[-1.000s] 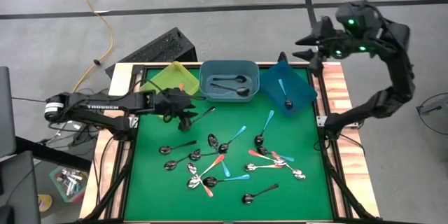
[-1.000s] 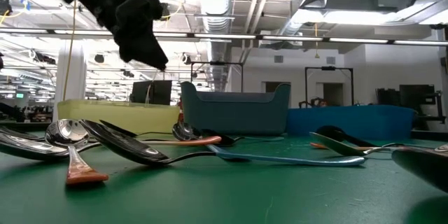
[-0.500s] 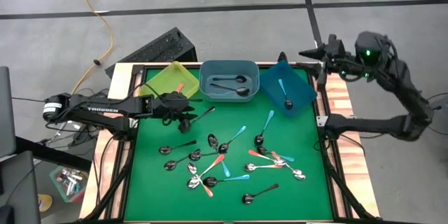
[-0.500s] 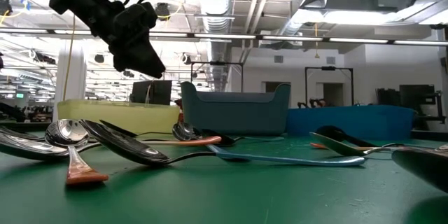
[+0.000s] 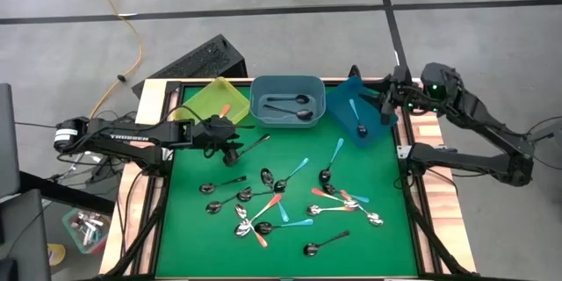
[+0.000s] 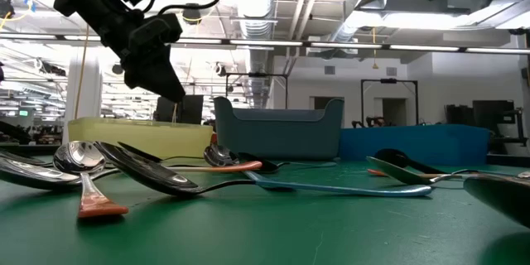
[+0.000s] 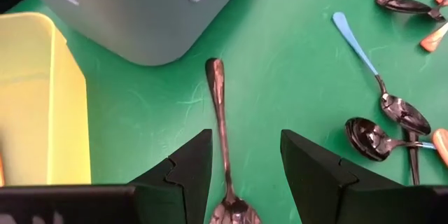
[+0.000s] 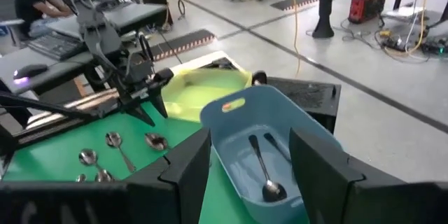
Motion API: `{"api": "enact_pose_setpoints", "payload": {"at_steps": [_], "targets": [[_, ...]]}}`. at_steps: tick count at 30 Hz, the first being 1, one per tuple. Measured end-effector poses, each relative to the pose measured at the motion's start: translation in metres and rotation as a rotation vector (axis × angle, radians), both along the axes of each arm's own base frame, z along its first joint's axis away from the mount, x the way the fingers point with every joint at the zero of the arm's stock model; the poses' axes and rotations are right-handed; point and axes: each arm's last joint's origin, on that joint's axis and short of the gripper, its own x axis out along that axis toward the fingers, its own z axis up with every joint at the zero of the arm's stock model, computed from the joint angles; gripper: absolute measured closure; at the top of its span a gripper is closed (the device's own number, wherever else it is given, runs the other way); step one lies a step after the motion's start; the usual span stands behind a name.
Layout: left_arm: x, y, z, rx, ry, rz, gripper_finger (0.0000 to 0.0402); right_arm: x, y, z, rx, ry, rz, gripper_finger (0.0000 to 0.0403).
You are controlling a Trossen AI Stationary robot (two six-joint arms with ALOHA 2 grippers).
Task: Sort silverware by color (type)
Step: Put the black spoon into the light blue bin
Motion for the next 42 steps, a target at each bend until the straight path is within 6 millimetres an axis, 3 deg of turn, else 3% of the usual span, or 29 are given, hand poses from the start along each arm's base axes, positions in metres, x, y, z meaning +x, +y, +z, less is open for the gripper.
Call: {"api": "enact_pose_setpoints", "payload": {"at_steps": [10, 28, 42], "targets": [[-0.003, -0.007, -0.020, -0.037, -0.075, 0.048, 0.0249, 0.001, 0.000, 0.000, -0.050, 0.004, 0.013, 0.0196], [-0.016, -0.020, -0.032, -0.024, 0.094, 0.108, 0.0249, 0.001, -0.001, 0.000, -0.046, 0.010, -0.015, 0.0196], [-0.018, -0.033, -0.034, 0.090, 0.186, -0.122, 0.0249, 0.006, -0.004, -0.005, -0.027, 0.042, -0.015, 0.0196]]}}
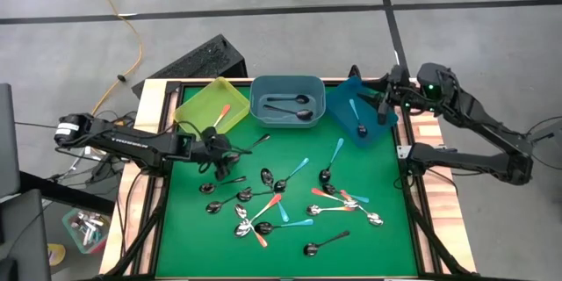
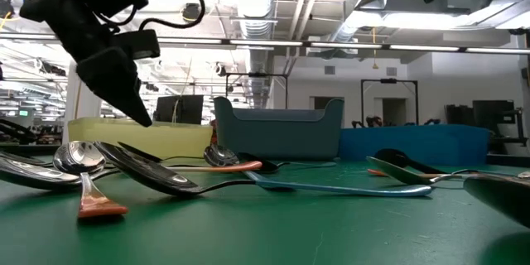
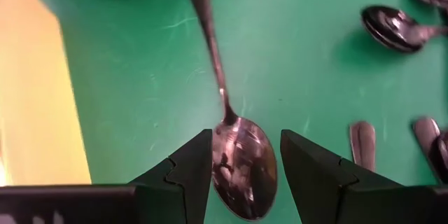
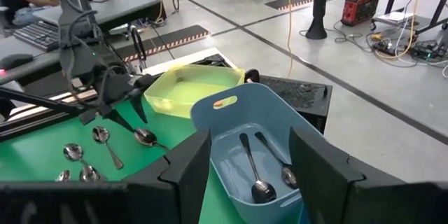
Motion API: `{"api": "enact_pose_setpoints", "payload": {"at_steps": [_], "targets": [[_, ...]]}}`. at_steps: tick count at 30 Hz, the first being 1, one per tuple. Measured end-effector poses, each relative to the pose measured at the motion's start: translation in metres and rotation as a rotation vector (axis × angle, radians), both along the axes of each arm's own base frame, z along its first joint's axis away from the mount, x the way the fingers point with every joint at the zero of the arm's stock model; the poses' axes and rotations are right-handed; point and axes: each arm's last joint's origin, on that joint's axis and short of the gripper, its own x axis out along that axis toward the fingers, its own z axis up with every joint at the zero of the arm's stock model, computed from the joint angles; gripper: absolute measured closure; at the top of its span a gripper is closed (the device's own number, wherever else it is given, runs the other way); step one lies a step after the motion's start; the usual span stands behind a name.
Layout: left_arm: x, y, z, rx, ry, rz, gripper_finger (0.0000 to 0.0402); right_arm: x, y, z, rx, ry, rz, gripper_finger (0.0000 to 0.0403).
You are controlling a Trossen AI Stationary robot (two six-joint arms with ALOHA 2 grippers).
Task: Sort silverware by color (type)
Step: Put the black spoon into the light blue bin
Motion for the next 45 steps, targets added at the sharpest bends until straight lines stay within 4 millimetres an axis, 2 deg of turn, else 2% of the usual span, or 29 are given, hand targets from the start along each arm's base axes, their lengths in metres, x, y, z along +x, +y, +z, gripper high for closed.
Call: {"api": "enact_pose_setpoints", "payload": {"at_steps": [12, 21, 28, 33, 39, 42, 45], "targets": [[0.000, -0.007, 0.000, 0.123, 0.053, -0.189, 0.0228, 0.014, -0.008, -0.011, 0.048, 0.078, 0.003, 0.0196], [-0.001, -0.008, -0.001, 0.172, 0.100, -0.324, 0.0205, 0.014, -0.008, -0.011, 0.050, 0.077, 0.002, 0.0196], [-0.003, -0.012, -0.020, 0.187, 0.194, -0.358, 0.0203, 0.014, -0.008, -0.011, 0.065, 0.070, -0.003, 0.0196], [0.001, -0.012, -0.032, 0.268, 0.288, -0.367, 0.0205, 0.014, -0.008, -0.010, 0.071, 0.067, -0.005, 0.0196], [0.008, -0.012, -0.045, 0.313, 0.371, -0.349, 0.0235, 0.014, -0.008, -0.009, 0.078, 0.051, -0.009, 0.0196], [0.011, -0.012, -0.045, 0.314, 0.369, -0.345, 0.0274, 0.014, -0.008, -0.009, 0.086, 0.045, -0.012, 0.0196], [0.011, -0.012, -0.043, 0.308, 0.363, -0.355, 0.0329, 0.014, -0.008, -0.009, 0.089, 0.044, -0.013, 0.0196]]}}
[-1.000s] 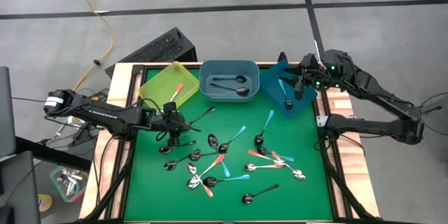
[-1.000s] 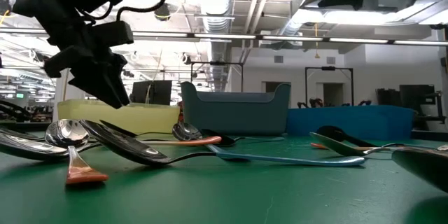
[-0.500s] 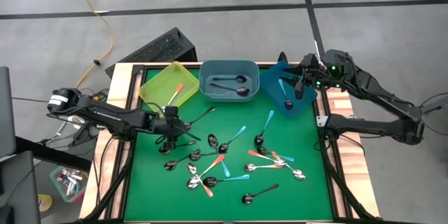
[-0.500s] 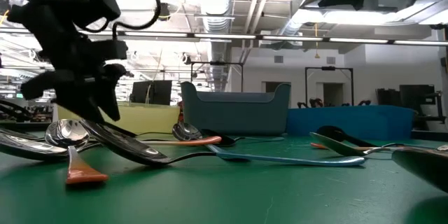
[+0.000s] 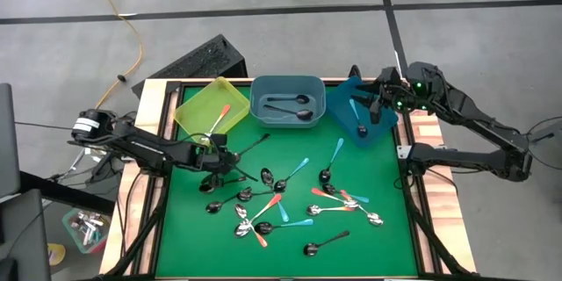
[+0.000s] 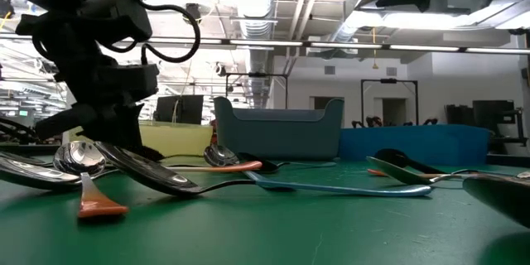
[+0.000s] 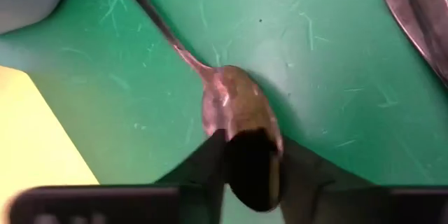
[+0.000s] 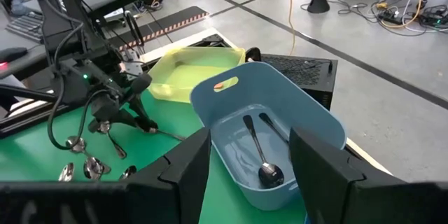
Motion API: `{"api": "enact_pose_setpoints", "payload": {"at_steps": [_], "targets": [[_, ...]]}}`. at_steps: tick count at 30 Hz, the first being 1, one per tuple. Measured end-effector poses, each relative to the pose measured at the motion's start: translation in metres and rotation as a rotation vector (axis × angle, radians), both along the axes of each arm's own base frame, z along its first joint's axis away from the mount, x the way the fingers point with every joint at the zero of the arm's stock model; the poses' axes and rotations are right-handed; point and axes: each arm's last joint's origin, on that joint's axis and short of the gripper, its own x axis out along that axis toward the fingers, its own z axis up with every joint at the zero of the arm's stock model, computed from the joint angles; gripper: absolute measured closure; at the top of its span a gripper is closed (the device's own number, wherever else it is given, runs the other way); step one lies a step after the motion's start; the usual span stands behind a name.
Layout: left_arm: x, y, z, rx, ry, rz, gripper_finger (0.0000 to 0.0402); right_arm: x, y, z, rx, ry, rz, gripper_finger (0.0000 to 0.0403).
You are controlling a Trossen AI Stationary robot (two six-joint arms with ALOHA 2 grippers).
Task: Sort silverware by color (type)
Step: Put the black spoon into the light blue bin
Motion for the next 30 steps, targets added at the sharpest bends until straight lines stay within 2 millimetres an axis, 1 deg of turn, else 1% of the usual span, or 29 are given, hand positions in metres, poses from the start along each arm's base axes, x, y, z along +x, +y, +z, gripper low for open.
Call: {"api": "enact_pose_setpoints", "payload": {"at_steps": [2, 4, 8, 10, 23, 30], "targets": [[0.000, 0.000, 0.000, -0.020, -0.001, -0.009, 0.0371, 0.000, 0.000, 0.000, 0.000, 0.000, 0.000, 0.0196], [0.002, -0.001, 0.000, -0.063, -0.028, 0.000, 0.0391, 0.000, 0.000, 0.000, 0.005, -0.002, -0.002, 0.0196], [0.007, -0.003, 0.004, -0.157, -0.116, 0.068, 0.0397, 0.000, 0.000, 0.000, 0.020, -0.009, -0.007, 0.0196], [0.007, -0.004, 0.005, -0.186, -0.128, 0.085, 0.0399, 0.000, 0.000, 0.000, 0.021, -0.009, -0.007, 0.0196], [0.009, -0.007, 0.014, -0.317, -0.197, 0.071, 0.0401, 0.000, 0.000, 0.000, 0.027, -0.011, -0.009, 0.0196], [0.007, -0.007, 0.026, -0.345, -0.276, 0.104, 0.0402, 0.000, 0.000, 0.000, 0.067, -0.027, -0.022, 0.0196]]}}
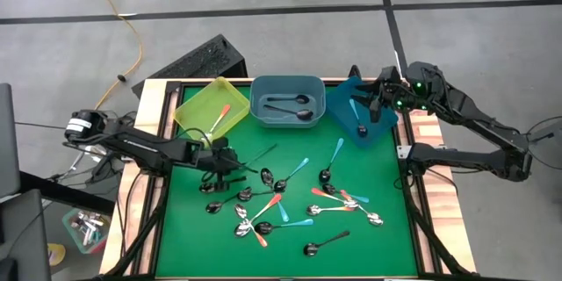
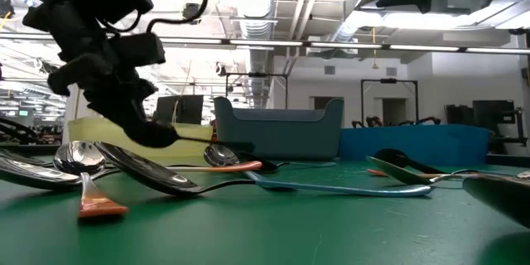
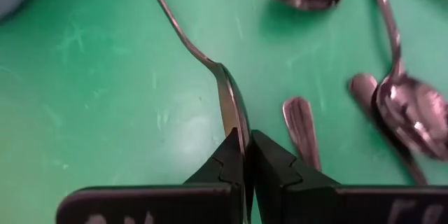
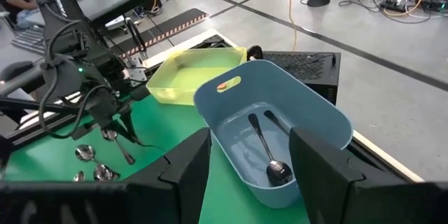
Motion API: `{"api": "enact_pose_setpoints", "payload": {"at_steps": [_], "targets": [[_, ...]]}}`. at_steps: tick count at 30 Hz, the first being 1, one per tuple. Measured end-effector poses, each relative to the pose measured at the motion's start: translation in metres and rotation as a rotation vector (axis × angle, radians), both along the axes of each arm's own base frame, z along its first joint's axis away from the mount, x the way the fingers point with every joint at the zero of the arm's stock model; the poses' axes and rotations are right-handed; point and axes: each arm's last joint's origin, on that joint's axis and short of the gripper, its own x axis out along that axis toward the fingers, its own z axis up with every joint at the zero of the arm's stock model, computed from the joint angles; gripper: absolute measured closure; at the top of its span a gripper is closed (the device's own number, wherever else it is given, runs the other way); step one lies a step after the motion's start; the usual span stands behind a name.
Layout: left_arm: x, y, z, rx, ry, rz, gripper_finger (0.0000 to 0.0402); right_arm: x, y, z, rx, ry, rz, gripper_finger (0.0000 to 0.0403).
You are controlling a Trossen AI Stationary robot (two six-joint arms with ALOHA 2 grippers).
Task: Sort silverware by color (type)
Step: Put the black spoon into the light blue bin
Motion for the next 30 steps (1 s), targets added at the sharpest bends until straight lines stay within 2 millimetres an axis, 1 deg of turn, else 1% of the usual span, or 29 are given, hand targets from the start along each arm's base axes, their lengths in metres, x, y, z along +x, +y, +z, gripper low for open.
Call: {"api": "enact_pose_setpoints", "payload": {"at_steps": [5, 9, 12, 15, 18, 21, 26, 30], "targets": [[-0.004, 0.001, 0.014, -0.025, -0.082, 0.035, 0.0401, 0.000, 0.000, 0.000, 0.047, -0.020, -0.014, 0.0196], [-0.010, 0.000, 0.031, -0.091, -0.187, 0.092, 0.0401, 0.003, 0.003, 0.001, 0.077, -0.047, -0.005, 0.0196], [-0.017, -0.003, 0.047, -0.155, -0.298, 0.125, 0.0401, 0.008, 0.004, 0.000, 0.088, -0.044, 0.019, 0.0196], [-0.024, -0.007, 0.069, -0.204, -0.473, 0.149, 0.0401, 0.017, 0.004, -0.002, 0.091, -0.040, 0.043, 0.0196], [-0.032, -0.008, 0.092, -0.177, -0.674, 0.207, 0.0401, 0.032, 0.005, -0.001, 0.080, -0.066, 0.081, 0.0196], [-0.038, -0.005, 0.112, -0.109, -0.855, 0.272, 0.0401, 0.053, 0.005, -0.002, 0.062, -0.106, 0.130, 0.0196], [-0.040, -0.002, 0.130, 0.005, -1.014, 0.334, 0.0401, 0.097, 0.005, -0.005, 0.016, -0.217, 0.204, 0.0196], [-0.041, -0.001, 0.144, 0.028, -1.135, 0.329, 0.0401, 0.126, 0.005, -0.004, -0.036, -0.366, 0.242, 0.0196]]}}
